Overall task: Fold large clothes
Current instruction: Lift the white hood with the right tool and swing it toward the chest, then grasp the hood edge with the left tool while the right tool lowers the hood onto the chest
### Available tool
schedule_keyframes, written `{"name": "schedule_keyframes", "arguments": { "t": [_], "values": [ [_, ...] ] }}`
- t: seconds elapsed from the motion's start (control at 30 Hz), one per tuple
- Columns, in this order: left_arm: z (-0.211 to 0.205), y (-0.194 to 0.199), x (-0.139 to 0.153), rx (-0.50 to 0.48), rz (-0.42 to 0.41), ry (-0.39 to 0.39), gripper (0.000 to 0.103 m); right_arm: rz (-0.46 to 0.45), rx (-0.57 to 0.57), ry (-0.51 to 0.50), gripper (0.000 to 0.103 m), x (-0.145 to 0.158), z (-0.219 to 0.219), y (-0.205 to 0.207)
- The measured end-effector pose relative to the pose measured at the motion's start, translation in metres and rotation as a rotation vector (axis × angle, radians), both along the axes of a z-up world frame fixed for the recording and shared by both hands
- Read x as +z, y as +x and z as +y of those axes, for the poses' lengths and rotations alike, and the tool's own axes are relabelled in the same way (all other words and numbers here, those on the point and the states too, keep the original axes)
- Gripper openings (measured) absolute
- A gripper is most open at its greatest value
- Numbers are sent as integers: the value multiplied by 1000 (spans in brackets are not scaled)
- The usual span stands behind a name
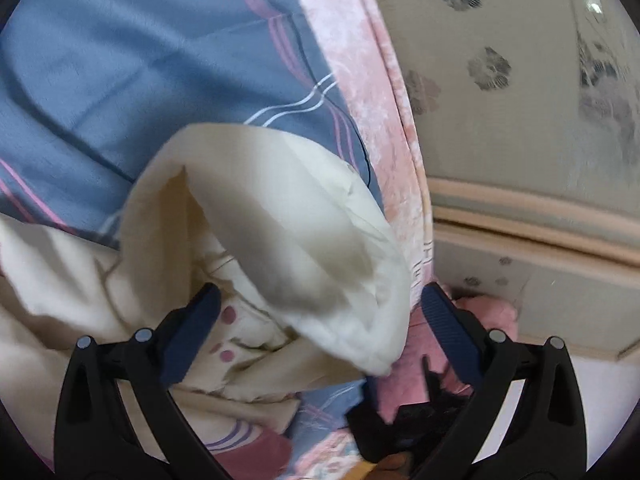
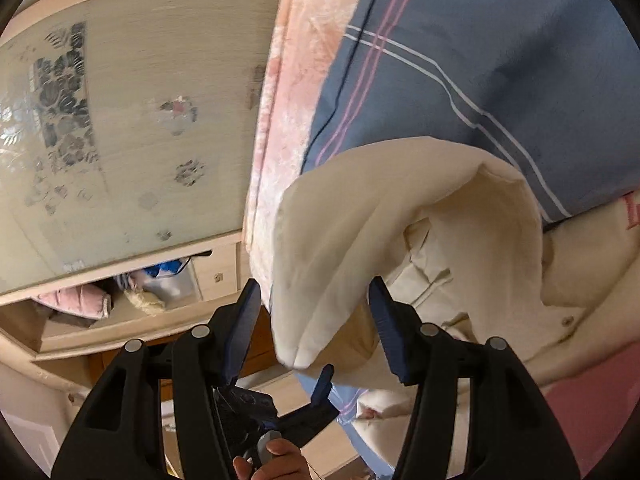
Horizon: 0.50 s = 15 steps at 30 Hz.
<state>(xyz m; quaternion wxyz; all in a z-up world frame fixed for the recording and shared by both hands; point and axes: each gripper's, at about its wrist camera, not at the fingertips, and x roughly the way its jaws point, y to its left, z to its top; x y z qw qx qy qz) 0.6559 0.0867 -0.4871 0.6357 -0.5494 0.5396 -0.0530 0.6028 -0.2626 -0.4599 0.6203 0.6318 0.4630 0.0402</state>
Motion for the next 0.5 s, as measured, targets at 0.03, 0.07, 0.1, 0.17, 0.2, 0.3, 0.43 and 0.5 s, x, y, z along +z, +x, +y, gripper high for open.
{"name": "schedule_keyframes", "arguments": {
  "t": [0.03,0.07,0.1,0.17,0.2,0.3,0.43,0.5],
  "values": [
    [0,1,-5,21,6,-11,100,10,-14,18,57,-6,2,3],
    [0,2,-10,40,13,-12,98,9,-22,31,57,-10,3,5],
    [1,3,-15,55,23,-10,92,11,-30,41,57,-14,4,8],
    [5,3,-21,88,38,-9,74,6,-43,52,56,-18,5,13],
    [7,3,-22,104,49,-6,57,0,-43,58,56,-19,7,15],
    [10,6,-21,105,49,-30,31,-9,-18,37,37,-18,12,23],
    [4,20,-1,-56,-18,176,8,-34,31,-59,9,-12,15,25],
    [2,20,1,-79,-28,210,6,-24,36,-67,8,-15,17,21]
  ]
}}
